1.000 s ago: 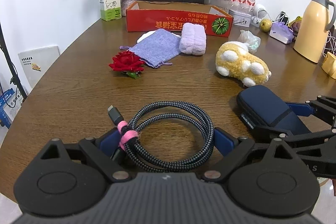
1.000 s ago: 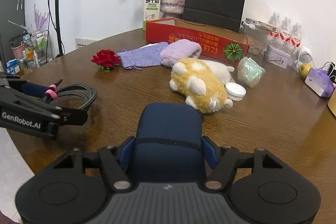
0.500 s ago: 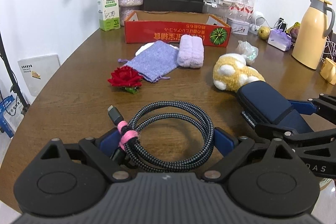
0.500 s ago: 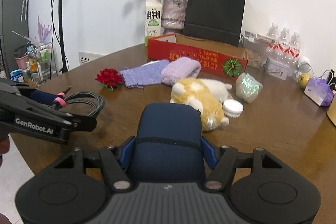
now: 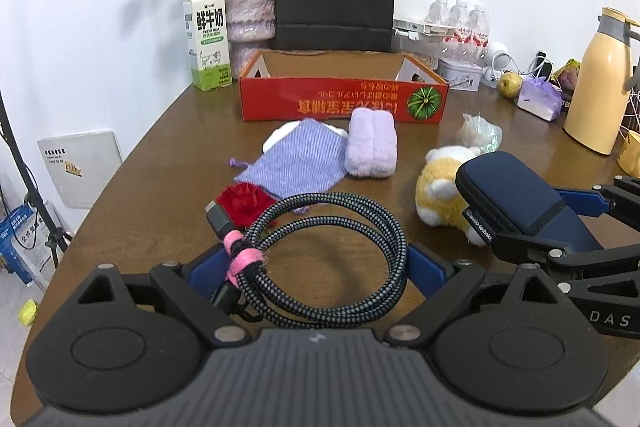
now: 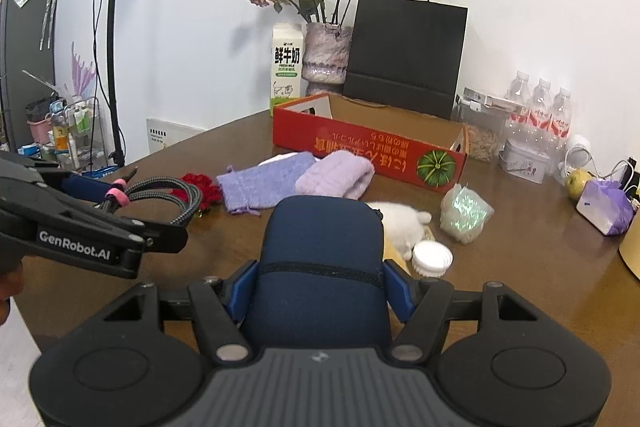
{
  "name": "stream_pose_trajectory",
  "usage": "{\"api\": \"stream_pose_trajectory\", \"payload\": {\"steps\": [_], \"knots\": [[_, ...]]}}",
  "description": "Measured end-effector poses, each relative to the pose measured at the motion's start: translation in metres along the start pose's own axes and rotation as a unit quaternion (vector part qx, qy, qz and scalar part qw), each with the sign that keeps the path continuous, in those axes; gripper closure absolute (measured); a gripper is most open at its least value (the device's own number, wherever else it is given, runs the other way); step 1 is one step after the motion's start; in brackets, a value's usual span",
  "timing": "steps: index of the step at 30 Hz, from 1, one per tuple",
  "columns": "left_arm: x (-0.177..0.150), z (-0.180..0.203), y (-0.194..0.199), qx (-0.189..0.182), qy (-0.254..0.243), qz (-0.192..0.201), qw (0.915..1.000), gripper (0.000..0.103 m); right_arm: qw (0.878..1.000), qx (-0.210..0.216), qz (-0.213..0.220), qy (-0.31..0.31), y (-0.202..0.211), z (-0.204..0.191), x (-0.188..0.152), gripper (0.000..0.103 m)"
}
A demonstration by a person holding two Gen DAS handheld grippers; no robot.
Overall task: Organize objects
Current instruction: 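Lift the cable and pouch and carry both toward the red cardboard box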
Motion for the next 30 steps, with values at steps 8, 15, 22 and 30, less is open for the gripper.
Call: {"api": "stream_pose_trajectory", "payload": {"steps": [8,15,22,30], "knots": [[0.027,-0.001,-0.012,0.004,0.001,0.007,1.0,0.009,1.0,0.002,0.008,0.0,-0.013,0.011,0.024,0.038],[0.049,0.0,-0.027,0.003,0.001,0.008,1.0,0.009,1.0,0.005,0.01,-0.004,-0.03,0.025,0.043,0.038],[0.074,-0.001,-0.047,0.005,0.003,0.009,0.9999,0.009,1.0,0.008,0.015,-0.008,-0.048,0.041,0.062,0.038],[0.106,0.001,-0.074,0.007,0.005,0.012,0.9999,0.009,1.0,0.01,0.023,-0.009,-0.074,0.062,0.089,0.038]]}}
Point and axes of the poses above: each gripper's, at about its wrist camera, not at the fingertips, and y roughly against the way its jaws point, z to its right, x to its top, the point moved 10 cm from there along -y, roughly the way its jaws point, and after that the axes turned 4 degrees about x, right-handed, at the moved point
